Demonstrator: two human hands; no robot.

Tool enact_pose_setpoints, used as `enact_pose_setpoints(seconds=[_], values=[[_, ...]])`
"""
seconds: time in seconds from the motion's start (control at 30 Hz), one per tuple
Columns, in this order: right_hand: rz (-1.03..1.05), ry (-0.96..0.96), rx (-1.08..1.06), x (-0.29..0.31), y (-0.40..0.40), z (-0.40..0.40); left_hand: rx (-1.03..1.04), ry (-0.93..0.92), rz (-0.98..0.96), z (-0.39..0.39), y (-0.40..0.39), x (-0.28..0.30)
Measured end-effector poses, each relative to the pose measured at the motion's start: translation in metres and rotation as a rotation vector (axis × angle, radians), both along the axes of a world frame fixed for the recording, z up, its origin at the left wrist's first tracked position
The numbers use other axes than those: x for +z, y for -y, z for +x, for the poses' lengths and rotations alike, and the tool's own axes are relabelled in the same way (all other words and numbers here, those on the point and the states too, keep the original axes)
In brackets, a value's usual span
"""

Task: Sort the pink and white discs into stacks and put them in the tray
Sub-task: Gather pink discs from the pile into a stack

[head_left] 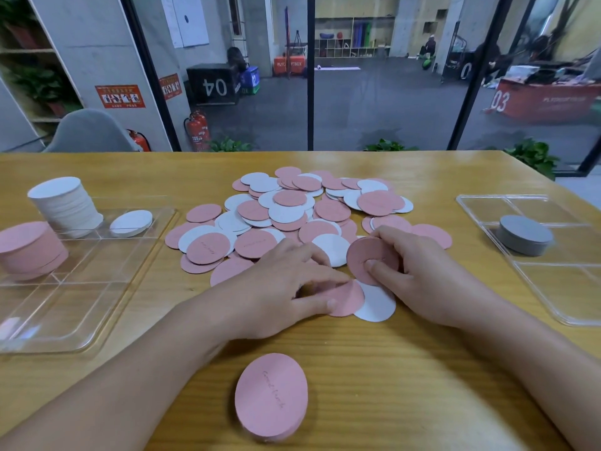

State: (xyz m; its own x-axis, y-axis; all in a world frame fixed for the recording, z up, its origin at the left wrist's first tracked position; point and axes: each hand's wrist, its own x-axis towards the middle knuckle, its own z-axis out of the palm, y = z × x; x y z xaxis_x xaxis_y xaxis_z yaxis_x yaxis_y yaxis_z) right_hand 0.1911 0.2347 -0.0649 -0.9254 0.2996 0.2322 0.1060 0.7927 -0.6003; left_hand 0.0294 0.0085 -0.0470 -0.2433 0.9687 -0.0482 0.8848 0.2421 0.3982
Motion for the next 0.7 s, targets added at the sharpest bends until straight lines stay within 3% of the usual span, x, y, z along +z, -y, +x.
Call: enact_pose_setpoints(seconds=[0.3,0.5,0.7], values=[[-0.018,0.016,0.000,0.001,0.001,0.000,0.057,0.055,0.057,0.001,0.001,0.004],[-0.014,0.033,0.001,0.003,0.003,0.001,0.313,0.419,0.450,-0.013,-0.001,-0.001],[-0.011,0.044,0.010,0.005,0.005,0.002,0.444,0.540,0.641,-0.029,0.003,0.003]])
